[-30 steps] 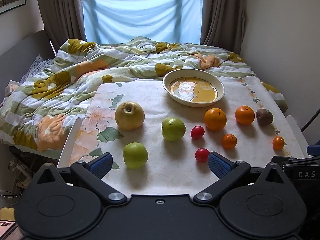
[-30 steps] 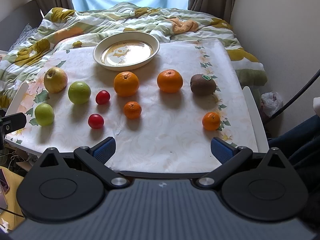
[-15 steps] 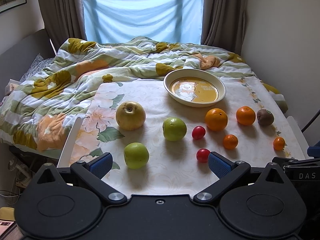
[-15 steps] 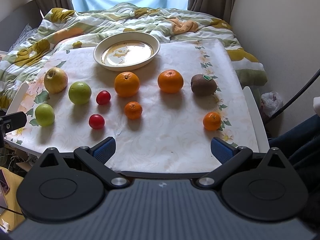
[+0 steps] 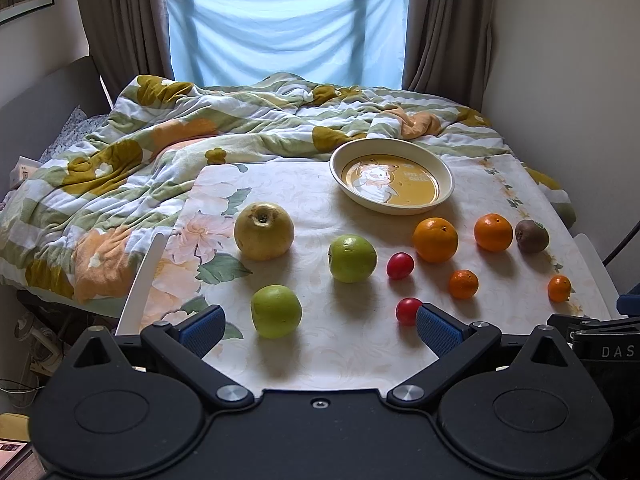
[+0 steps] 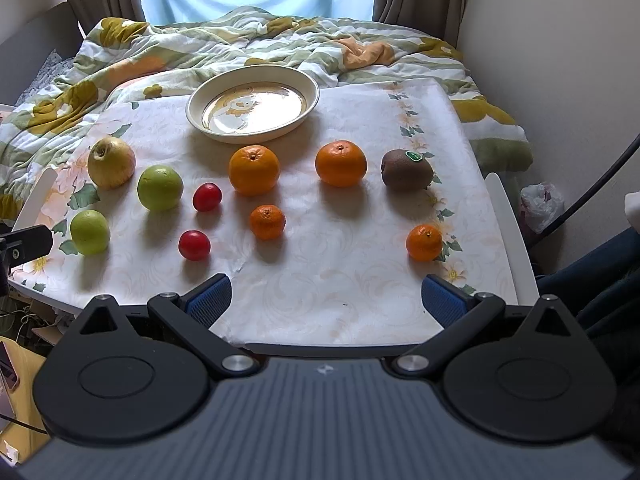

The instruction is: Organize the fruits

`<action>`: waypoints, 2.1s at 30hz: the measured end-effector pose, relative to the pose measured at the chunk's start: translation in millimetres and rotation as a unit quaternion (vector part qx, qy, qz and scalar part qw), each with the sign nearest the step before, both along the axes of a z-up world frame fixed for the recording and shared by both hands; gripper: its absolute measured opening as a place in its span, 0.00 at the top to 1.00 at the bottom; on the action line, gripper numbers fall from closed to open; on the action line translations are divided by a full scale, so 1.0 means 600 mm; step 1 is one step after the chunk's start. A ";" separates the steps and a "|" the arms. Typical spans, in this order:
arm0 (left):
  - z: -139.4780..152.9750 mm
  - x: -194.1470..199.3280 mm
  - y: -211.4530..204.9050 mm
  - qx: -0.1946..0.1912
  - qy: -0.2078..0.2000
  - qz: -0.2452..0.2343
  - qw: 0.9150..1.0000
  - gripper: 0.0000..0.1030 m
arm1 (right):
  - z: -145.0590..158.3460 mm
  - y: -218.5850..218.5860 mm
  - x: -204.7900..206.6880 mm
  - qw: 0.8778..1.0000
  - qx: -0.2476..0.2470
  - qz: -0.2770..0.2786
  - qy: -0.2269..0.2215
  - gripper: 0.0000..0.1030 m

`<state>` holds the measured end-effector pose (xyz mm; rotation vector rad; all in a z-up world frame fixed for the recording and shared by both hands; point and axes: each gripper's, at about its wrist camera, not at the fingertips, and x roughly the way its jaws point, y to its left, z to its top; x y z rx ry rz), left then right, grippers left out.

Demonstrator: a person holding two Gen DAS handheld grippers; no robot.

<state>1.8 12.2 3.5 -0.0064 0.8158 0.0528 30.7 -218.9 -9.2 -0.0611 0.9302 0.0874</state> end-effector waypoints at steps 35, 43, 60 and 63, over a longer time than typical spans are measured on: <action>-0.137 0.077 0.075 0.046 0.002 0.004 0.999 0.01 | -0.100 0.038 0.066 0.999 0.013 0.022 -0.024 0.00; -0.177 0.088 0.066 0.072 -0.022 0.016 0.997 0.03 | -0.152 0.035 0.101 0.999 0.015 0.038 -0.026 0.00; -0.206 0.106 0.057 0.050 -0.010 0.033 0.998 0.45 | -0.187 0.060 0.142 0.995 0.023 0.086 -0.035 0.15; -0.205 0.105 0.056 0.050 -0.010 0.036 0.998 0.45 | -0.184 0.066 0.145 0.994 0.021 0.100 -0.037 0.25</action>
